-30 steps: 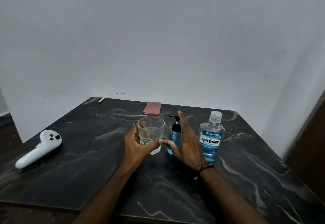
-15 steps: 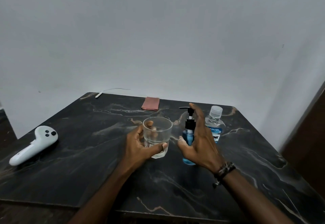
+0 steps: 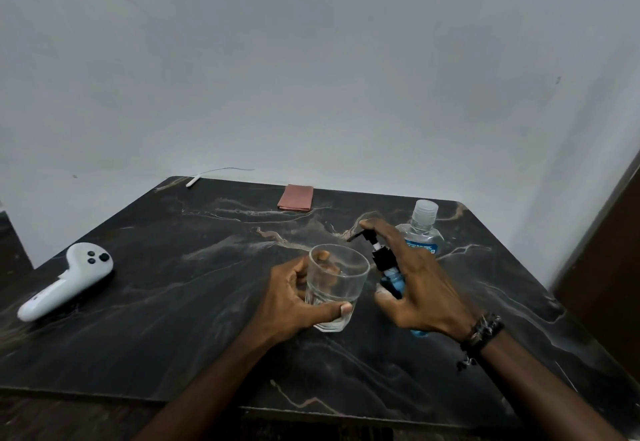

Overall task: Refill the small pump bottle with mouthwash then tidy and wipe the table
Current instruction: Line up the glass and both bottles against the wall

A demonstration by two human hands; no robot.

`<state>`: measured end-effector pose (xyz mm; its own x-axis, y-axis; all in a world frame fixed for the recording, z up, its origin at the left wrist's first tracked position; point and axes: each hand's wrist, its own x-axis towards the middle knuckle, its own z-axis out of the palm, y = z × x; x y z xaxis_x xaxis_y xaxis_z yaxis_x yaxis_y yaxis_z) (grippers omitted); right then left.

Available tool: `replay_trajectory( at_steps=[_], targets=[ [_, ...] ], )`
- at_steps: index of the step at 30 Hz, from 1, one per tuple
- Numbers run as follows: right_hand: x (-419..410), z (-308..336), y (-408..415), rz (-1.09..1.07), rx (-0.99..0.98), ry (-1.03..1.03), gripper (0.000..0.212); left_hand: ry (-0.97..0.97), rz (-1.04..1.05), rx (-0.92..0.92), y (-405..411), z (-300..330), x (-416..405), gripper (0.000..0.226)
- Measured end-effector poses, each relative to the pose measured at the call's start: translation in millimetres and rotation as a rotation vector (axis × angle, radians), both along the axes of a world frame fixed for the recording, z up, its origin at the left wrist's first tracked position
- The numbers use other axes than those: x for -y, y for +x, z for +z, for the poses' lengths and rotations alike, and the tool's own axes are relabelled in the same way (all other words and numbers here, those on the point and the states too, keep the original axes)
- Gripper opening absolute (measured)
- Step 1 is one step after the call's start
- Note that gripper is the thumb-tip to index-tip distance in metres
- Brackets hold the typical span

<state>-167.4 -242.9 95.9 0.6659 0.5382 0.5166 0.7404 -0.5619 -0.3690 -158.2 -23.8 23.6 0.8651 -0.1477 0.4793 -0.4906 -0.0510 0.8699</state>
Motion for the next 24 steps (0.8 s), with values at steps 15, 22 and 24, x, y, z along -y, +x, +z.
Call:
replay_trajectory(
  at_steps=[15,22,24],
  targets=[
    [1.9,-0.8,0.6,-0.101,0.005,-0.151,0.076,-0.051,-0.006,0.008,-0.6,1.8,-1.2,0.063],
    [-0.9,2.9,-1.9,-0.126,0.039,-0.151,0.086,-0.062,-0.015,0.0,-1.6,2.1,-0.9,0.063],
    [-2.2,3.4,-2.4,-0.136,0.039,-0.153,0.084,-0.059,-0.016,-0.003,-1.9,2.2,-0.9,0.062]
  ],
)
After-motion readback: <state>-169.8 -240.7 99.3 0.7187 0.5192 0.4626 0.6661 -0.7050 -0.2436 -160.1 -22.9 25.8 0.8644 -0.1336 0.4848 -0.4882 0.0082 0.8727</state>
